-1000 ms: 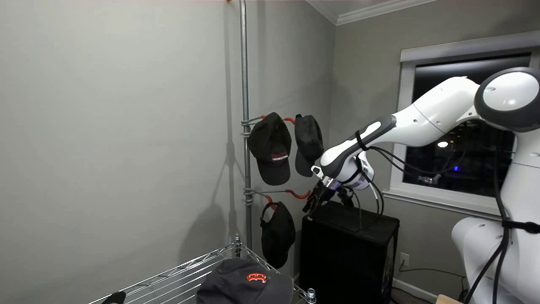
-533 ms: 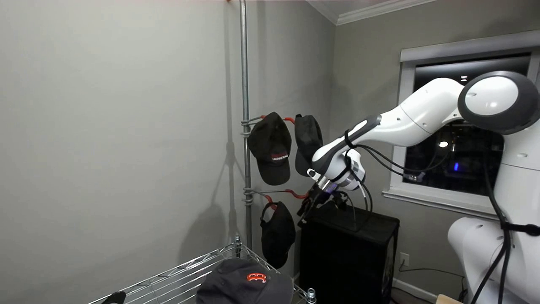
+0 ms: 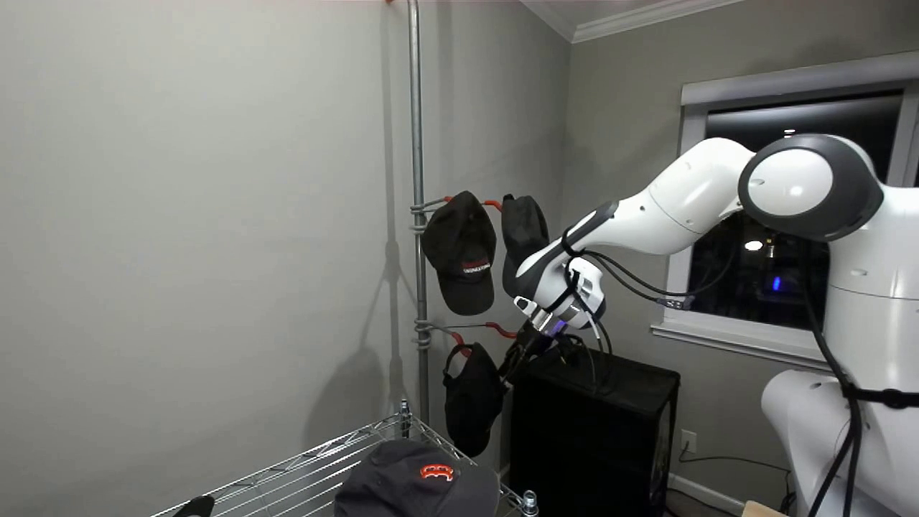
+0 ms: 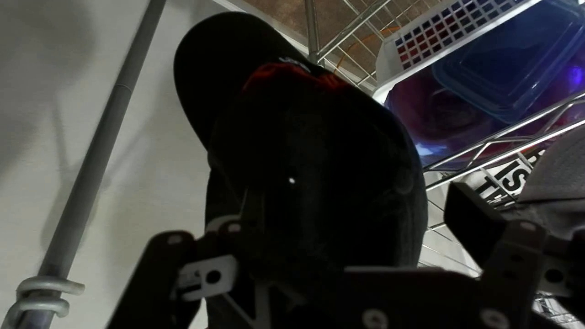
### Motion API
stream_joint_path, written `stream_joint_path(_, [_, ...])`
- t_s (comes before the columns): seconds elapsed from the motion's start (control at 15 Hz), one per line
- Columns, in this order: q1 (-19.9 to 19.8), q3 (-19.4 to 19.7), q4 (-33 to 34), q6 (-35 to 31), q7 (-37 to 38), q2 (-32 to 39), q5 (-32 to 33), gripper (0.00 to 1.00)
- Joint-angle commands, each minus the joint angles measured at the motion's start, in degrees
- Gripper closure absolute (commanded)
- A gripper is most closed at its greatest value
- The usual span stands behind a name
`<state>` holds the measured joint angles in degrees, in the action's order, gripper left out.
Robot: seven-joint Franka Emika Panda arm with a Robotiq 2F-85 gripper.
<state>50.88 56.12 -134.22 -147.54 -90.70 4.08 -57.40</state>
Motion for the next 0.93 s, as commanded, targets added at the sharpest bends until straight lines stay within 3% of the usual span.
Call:
stream_joint_path(0.0, [-1.6,-0.7,2.7,4.0,-5.2,5.0,-4.9,0.05])
stream_joint_path(0.07, [-2.0,-0.9,3.1,4.5,-5.8,5.9,-5.6,0.26])
stream_joint_path(0.53, [-3.4,-1.6,4.9,5.3,-9.8,8.8,-8.5,0.72])
stream_joint_path(0.6, [-13.4,-12.2,4.6,2.4,-8.1,5.9,-5.0,0.80])
stream_joint_path(0.73, [-19.9,-18.6,5.5,2.2,-8.4,6.5,-5.0,0.93])
stream_joint_path(0.87, [-28.6,-27.2,6.3,1.8,-8.3,6.6,-4.4,0.96])
